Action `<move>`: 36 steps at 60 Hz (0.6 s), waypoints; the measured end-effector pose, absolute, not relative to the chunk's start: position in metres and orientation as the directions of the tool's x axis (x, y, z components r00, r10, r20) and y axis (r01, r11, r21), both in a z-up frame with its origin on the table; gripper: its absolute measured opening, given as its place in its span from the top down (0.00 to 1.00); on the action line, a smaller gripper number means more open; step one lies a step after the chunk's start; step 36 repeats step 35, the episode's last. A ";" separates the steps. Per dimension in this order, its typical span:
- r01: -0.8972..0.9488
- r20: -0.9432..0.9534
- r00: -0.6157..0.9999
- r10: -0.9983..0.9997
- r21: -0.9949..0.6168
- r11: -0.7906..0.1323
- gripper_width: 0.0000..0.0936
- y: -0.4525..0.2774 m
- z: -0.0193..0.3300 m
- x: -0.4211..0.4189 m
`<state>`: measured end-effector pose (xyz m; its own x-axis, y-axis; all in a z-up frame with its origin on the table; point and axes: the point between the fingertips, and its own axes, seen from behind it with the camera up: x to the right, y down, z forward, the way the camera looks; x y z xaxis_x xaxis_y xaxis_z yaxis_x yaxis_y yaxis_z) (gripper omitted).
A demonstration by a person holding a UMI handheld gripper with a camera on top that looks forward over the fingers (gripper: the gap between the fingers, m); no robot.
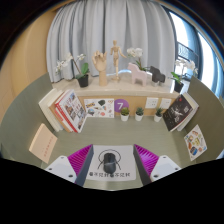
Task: Arrange mouse
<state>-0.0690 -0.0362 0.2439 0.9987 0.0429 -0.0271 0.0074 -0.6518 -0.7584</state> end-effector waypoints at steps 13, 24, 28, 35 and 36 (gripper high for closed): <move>-0.011 -0.035 0.999 0.026 -0.789 -0.615 0.15 -0.055 0.268 -0.058; -0.005 -0.016 1.000 0.013 -0.787 -0.618 0.15 -0.067 0.268 -0.042; -0.011 -0.021 1.000 0.009 -0.783 -0.622 0.15 -0.071 0.266 -0.038; -0.035 -0.045 0.999 0.000 -0.777 -0.629 0.16 -0.077 0.264 -0.037; -0.035 -0.045 0.999 0.000 -0.777 -0.629 0.16 -0.077 0.264 -0.037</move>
